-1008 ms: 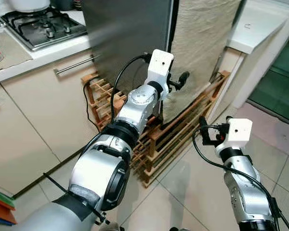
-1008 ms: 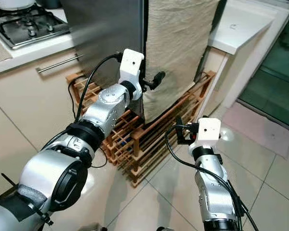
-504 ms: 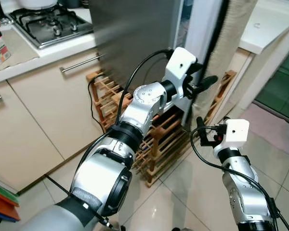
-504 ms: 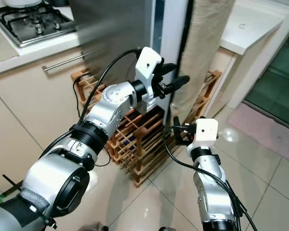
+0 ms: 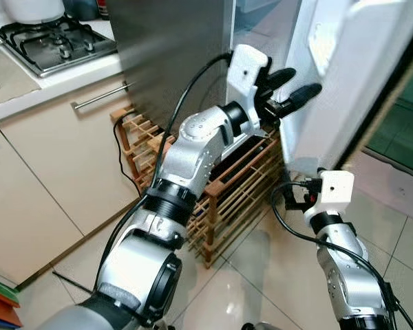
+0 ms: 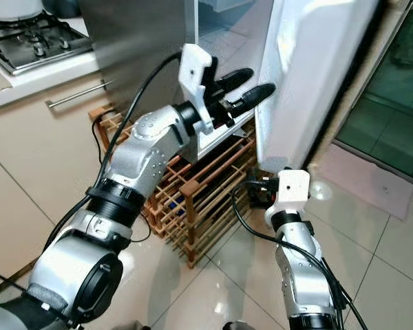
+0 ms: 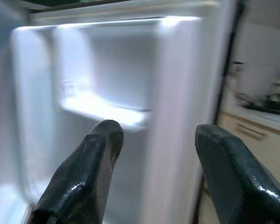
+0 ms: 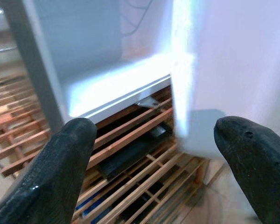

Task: Restocking fridge

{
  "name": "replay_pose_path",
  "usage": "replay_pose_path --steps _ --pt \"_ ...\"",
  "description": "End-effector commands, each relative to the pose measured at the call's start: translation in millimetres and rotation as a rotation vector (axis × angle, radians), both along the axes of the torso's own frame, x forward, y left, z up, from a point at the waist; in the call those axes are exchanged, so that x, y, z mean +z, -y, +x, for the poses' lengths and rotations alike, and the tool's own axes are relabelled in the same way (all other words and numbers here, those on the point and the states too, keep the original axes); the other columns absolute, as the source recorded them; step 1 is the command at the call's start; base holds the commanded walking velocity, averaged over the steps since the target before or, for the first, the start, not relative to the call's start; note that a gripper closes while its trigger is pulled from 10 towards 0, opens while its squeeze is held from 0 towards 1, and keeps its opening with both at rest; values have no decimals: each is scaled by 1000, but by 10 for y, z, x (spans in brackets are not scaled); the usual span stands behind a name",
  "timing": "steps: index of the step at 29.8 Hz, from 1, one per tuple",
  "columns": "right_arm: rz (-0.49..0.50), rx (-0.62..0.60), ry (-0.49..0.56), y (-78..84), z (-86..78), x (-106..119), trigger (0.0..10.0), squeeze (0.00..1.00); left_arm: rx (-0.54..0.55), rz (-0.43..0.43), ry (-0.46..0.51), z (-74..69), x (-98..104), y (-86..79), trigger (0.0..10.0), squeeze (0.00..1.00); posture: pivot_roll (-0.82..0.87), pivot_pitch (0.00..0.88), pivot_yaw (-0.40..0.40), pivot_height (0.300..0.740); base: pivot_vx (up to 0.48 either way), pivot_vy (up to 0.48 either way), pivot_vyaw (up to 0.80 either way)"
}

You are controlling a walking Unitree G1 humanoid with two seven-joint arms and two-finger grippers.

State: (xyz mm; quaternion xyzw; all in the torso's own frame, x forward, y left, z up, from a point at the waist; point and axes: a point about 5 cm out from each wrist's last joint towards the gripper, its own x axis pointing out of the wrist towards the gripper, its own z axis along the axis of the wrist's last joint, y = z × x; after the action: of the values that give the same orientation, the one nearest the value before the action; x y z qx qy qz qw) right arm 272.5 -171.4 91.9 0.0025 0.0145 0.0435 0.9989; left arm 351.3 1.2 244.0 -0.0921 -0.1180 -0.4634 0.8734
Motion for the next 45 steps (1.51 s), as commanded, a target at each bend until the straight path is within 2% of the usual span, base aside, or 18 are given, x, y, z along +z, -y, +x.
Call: replay_pose_path --steps 1,2,4,5,6,9,11,13,20,21,24,30,34,38,39,40,41,45 --pt "18 25 15 -49 36 54 10000 0 126 -14 -59 9 -152 -131 10000 0 16 1 -15 740 0 0 0" --pt "18 25 15 -49 36 54 10000 0 126 -14 -59 9 -152 -131 10000 0 16 1 -15 740 0 0 0" --pt "16 30 30 -59 59 84 10000 0 250 43 -43 27 -261 -343 10000 0 25 0 -16 740 0 0 0" --pt "16 30 30 -59 59 84 10000 0 250 43 -43 27 -261 -343 10000 0 25 0 -16 740 0 0 0" --pt "12 15 43 -41 86 106 10000 0 380 98 -40 46 -369 -552 10000 0 33 0 -18 740 0 0 0" --pt "-1 -19 52 3 118 116 10000 0 533 170 -74 88 -540 -804 10000 0 44 0 -22 740 0 0 0" --pt "-3 -26 53 11 124 116 10000 0 561 179 -85 97 -572 -850 10000 0 44 0 -22 740 0 0 0" --pt "-6 -42 58 23 146 129 10000 0 674 222 -109 120 -681 -1047 10000 0 51 0 -23 740 0 0 0" --pt "-7 -48 70 -2 175 157 10000 0 851 308 -101 71 -809 -1335 10000 0 55 0 -18 740 0 0 0" --pt "-5 -54 68 -3 182 153 10000 0 869 292 -119 46 -844 -1397 10000 1000 55 0 -18 740 0 0 0" --pt "-5 -67 69 3 194 156 10000 0 856 261 -137 3 -880 -1453 10000 1000 56 0 -17 740 0 0 0" --pt "9 -67 85 -26 234 199 10000 0 943 352 -211 -21 -1072 -1527 10000 1000 55 0 -14 740 0 0 0" --pt "13 -60 93 -33 253 222 10000 0 979 361 -211 -26 -1086 -1553 10000 1000 54 0 -16 740 0 0 0" --pt "12 -48 96 -56 282 239 10000 0 937 341 -185 -4 -1032 -1490 10000 1000 55 0 -18 740 0 0 697" --pt "14 -40 97 -68 288 240 10000 0 937 346 -168 6 -1008 -1472 10000 706 55 0 -20 740 0 0 675" --pt "14 -40 97 -68 288 240 10000 0 937 346 -168 6 -1008 -1472 10000 706 55 0 -20 740 0 0 675" --pt "16 -33 97 -84 296 241 10000 0 935 344 -142 25 -962 -1440 10000 0 55 0 -20 740 0 0 656" --pt "37 -34 91 -86 302 230 10000 0 909 361 -108 44 -926 -1333 10000 0 54 0 -18 740 0 0 641"
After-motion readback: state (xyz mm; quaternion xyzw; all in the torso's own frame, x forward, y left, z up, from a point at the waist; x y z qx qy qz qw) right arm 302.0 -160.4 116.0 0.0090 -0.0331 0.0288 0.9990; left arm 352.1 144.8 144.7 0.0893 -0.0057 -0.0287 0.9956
